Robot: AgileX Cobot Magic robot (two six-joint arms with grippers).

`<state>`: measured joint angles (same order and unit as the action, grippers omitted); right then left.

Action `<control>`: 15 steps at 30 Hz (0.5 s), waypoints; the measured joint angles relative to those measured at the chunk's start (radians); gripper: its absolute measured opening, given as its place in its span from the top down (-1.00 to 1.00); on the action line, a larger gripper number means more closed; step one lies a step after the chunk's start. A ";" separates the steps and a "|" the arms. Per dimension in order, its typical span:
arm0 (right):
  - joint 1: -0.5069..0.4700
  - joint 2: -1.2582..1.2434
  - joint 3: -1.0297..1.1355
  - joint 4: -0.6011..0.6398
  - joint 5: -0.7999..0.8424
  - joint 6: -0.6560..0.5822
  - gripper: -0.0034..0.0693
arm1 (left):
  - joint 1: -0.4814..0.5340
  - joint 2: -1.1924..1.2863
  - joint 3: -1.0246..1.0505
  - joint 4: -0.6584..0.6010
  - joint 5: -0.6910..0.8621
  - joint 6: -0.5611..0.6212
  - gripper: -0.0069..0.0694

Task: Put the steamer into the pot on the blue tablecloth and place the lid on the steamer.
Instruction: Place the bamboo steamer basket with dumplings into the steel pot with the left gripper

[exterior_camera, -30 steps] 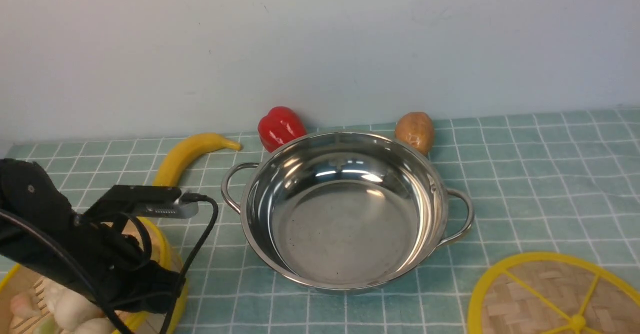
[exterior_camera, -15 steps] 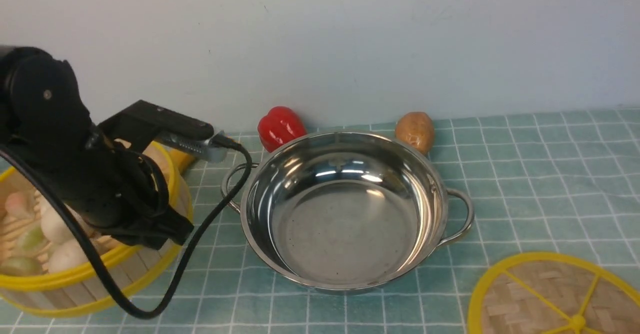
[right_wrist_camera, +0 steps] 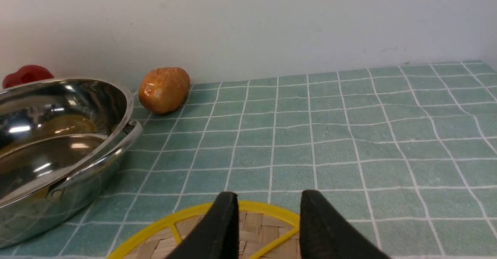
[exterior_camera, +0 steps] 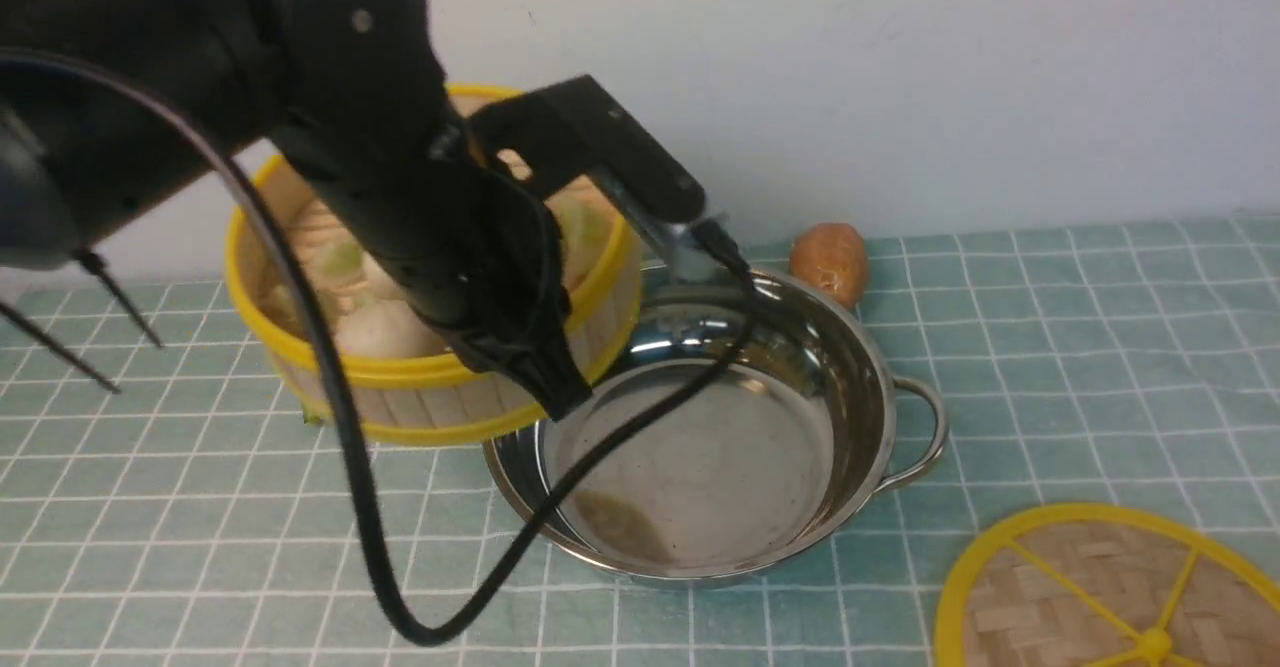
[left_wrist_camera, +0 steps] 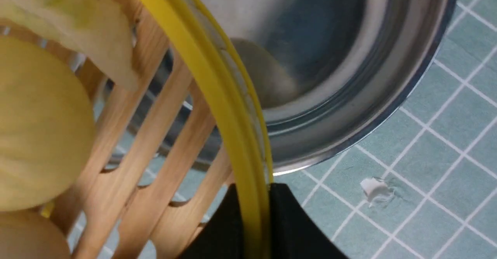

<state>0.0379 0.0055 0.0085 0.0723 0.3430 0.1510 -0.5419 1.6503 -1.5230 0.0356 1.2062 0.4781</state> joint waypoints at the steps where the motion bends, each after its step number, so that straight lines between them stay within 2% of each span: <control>1: 0.000 0.000 0.000 0.000 0.000 0.000 0.24 | -0.021 0.031 -0.018 -0.003 -0.003 0.035 0.71; 11: 0.000 0.000 0.000 0.000 0.000 0.000 0.24 | -0.105 0.173 -0.046 -0.051 -0.089 0.213 0.71; 15: 0.000 0.000 0.000 0.000 0.000 0.000 0.24 | -0.109 0.218 -0.046 -0.055 -0.117 0.228 0.71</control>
<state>0.0379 0.0055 0.0085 0.0723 0.3430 0.1510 -0.6506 1.8685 -1.5691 -0.0191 1.0888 0.7057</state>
